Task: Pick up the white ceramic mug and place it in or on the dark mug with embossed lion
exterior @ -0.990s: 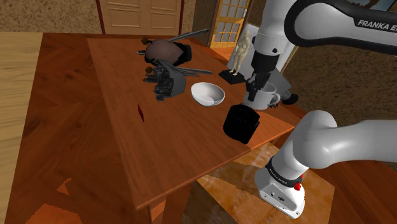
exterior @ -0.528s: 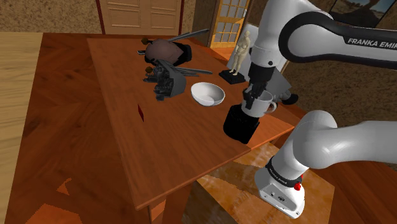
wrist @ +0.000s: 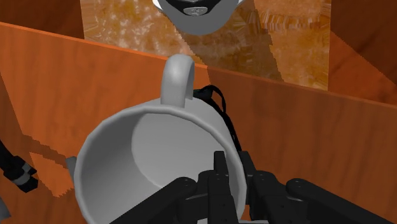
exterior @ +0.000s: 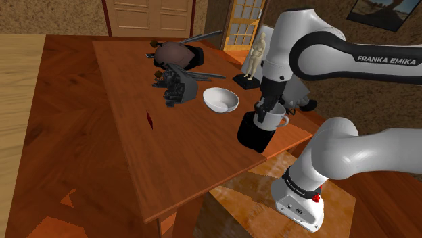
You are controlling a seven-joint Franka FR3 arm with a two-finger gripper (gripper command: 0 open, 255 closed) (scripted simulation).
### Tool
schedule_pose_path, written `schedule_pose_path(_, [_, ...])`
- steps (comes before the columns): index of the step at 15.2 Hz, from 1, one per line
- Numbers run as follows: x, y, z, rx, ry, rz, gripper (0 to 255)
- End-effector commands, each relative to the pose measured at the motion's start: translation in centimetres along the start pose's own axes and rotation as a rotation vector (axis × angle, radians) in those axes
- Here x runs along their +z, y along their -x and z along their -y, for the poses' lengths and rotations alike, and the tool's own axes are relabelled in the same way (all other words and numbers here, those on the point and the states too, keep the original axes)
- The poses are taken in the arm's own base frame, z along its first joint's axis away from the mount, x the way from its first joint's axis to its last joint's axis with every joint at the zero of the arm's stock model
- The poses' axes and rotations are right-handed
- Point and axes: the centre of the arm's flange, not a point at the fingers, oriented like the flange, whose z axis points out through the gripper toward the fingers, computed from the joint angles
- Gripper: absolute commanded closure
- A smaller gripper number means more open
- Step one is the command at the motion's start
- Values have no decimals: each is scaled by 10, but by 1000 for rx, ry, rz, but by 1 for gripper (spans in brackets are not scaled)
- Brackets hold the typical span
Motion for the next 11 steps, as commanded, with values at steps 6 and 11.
schedule_pose_path(6, [3,0,0,0,1,4,255])
schedule_pose_path(11, [3,0,0,0,1,4,0])
